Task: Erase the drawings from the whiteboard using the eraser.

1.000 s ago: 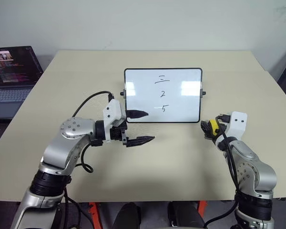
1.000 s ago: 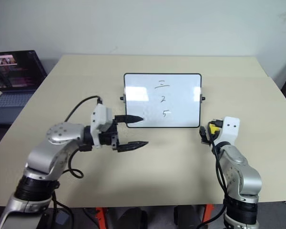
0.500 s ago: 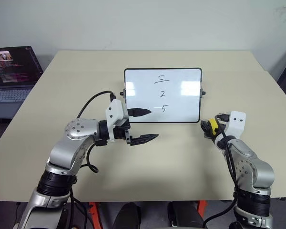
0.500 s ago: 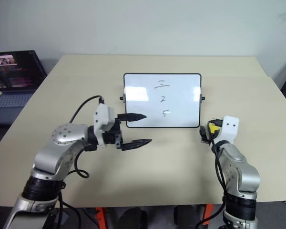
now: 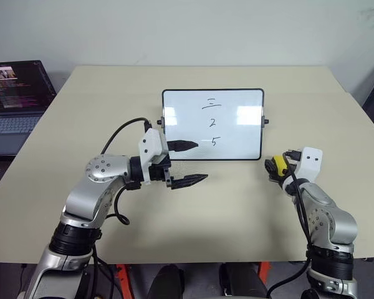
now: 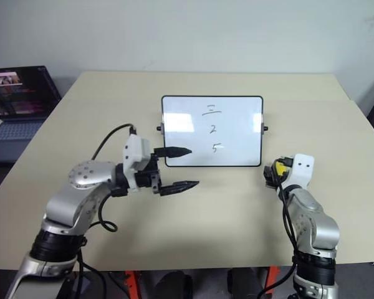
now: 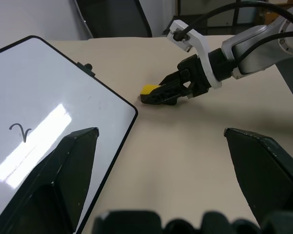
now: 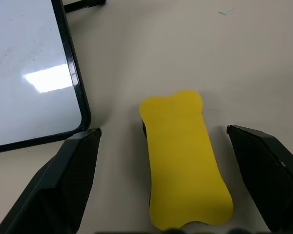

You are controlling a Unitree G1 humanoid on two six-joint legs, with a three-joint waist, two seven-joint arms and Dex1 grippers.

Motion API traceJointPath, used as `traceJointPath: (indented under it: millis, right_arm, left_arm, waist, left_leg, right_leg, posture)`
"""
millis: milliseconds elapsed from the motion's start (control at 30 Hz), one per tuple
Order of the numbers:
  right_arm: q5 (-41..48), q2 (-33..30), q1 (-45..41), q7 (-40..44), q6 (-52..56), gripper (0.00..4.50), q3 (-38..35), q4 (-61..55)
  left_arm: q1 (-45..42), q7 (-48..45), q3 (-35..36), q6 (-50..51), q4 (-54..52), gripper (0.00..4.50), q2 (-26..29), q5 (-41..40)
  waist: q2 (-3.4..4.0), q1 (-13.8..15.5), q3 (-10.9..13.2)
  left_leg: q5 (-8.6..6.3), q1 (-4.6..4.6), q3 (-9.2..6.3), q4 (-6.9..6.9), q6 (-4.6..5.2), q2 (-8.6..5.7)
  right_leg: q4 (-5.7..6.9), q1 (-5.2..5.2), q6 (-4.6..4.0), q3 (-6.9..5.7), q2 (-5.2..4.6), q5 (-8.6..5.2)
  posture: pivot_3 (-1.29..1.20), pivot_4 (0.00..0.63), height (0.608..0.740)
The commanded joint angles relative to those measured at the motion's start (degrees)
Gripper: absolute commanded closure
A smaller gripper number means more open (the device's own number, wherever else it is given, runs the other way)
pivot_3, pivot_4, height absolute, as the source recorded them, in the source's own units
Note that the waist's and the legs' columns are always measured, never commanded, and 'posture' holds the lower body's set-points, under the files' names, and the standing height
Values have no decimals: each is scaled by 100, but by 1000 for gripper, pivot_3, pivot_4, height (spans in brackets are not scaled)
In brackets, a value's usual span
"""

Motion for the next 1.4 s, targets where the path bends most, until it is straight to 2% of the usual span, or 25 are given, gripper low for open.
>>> traceJointPath:
  millis: [33,733,1333,1400]
  right_arm:
    - [-40,-70,-104,40,-198,37,-18,-54]
    - [-184,-114,-226,93,-393,37,5,338]
    - [-178,-112,-223,-8,-313,37,-3,165]
    - [-184,-113,-220,-7,-327,391,0,171]
  left_arm:
    - [-130,21,137,-116,-71,0,-25,-48]
    - [-239,-1,147,-151,-15,0,-10,-20]
    - [-327,44,123,-118,-51,0,-19,-22]
    - [-338,49,117,-111,-60,0,-17,-27]
  waist:
    - [0,0,0]
    - [0,0,0]
    - [0,-3,0]
    - [0,-3,0]
  left_leg:
    - [0,0,0,0,0,0]
    - [0,1,0,0,0,0]
    - [0,1,1,0,0,0]
    - [0,0,1,0,0,0]
  right_leg:
    - [0,0,0,0,0,0]
    - [1,0,0,0,0,0]
    - [1,0,0,0,0,0]
    - [1,0,0,0,0,0]
  posture:
    - [0,150,740]
    - [0,150,740]
    - [0,150,740]
    - [0,150,740]
